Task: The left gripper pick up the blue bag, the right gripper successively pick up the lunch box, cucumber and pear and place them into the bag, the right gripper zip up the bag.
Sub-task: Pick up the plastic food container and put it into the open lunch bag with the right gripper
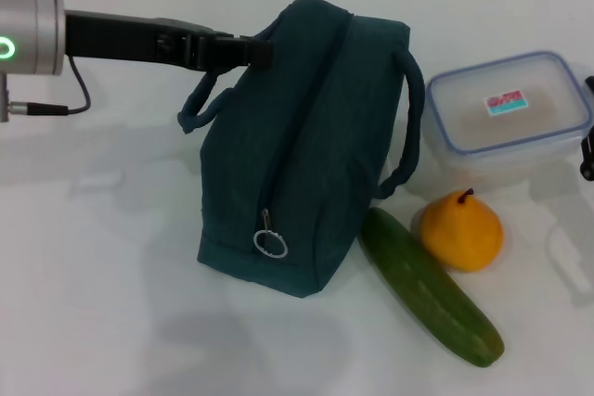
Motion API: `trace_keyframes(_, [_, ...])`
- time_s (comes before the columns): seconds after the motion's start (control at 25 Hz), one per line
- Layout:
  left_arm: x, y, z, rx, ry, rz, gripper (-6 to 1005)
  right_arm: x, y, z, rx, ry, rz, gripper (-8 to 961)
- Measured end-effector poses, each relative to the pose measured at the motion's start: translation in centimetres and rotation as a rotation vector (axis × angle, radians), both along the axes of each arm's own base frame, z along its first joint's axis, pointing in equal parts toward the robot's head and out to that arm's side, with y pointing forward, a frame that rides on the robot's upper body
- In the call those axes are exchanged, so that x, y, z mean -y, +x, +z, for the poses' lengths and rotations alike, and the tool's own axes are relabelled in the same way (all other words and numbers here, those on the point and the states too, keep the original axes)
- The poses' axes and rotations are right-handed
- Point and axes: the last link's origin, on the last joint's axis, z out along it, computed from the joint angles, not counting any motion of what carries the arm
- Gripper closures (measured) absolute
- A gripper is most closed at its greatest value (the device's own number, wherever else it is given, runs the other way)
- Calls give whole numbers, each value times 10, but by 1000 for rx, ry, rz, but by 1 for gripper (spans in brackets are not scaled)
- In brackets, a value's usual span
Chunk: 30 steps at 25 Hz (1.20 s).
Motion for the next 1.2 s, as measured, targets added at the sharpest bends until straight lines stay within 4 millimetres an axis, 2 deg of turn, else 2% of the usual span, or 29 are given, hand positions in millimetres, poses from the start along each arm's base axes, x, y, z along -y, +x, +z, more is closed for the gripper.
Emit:
trace_keyframes(0.32, [-4,0,1,-8,31,-11,846,-1,3,16,-51,75,-12,856])
trace_keyframes(1.04, [-7,3,-3,-63,-11,1,844,-9,-3,29,-78,140,23,857])
trace_keyframes(1.2, [-8,6,-3,-68,-18,4,729,-9,-3,29,-77,139,24,857])
